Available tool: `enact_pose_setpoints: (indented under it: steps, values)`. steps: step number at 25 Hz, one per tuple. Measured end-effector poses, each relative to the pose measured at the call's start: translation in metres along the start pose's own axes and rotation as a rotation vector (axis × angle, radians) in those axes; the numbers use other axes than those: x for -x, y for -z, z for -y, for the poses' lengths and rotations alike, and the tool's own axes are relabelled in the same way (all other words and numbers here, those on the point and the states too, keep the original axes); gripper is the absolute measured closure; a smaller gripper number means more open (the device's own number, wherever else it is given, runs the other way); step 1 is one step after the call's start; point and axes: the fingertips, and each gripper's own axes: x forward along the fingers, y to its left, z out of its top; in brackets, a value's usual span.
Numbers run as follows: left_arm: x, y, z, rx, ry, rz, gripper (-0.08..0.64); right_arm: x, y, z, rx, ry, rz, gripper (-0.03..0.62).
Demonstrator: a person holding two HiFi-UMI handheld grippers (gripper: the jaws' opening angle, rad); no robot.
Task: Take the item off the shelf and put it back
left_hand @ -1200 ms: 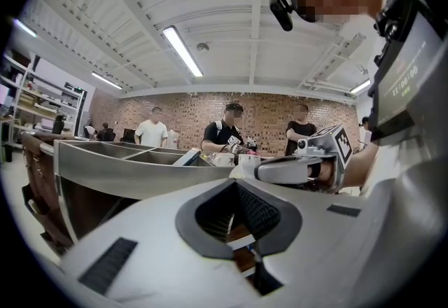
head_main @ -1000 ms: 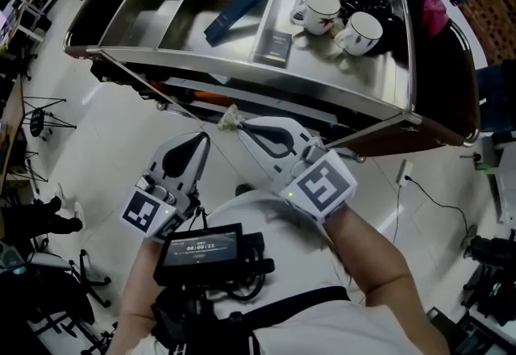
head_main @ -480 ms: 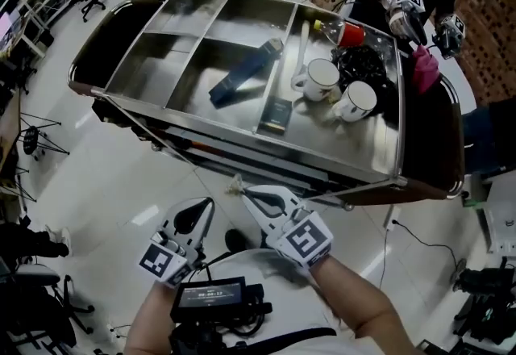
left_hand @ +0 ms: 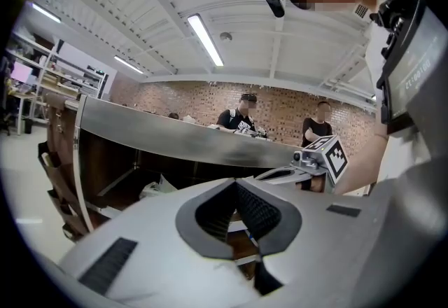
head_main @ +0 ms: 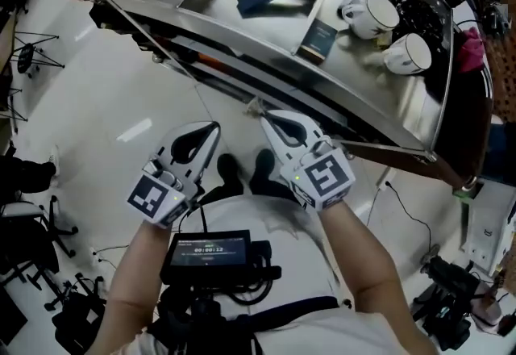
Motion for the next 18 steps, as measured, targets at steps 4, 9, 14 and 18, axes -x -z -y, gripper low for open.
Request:
enact_pose_setpoints:
  steps: [4,9,14,18]
  values:
    - [0.002,0.011,0.001,0.017,-0.005,-0.004,0.552,-0.006,0.018,0.005,-0.013,0.006,-0.036,0.589]
    - [0.002,0.023,-0.002,0.053,-0.020,-0.014,0.552,-0.017,0.041,0.022,-0.025,0.037,-0.073,0.589]
    - [-0.001,0.041,-0.005,0.078,-0.037,-0.036,0.552,-0.032,0.075,0.057,-0.050,0.116,-0.131,0.589]
    - [-0.001,0.054,-0.006,0.095,-0.060,-0.047,0.552,-0.051,0.101,0.094,-0.056,0.197,-0.179,0.589]
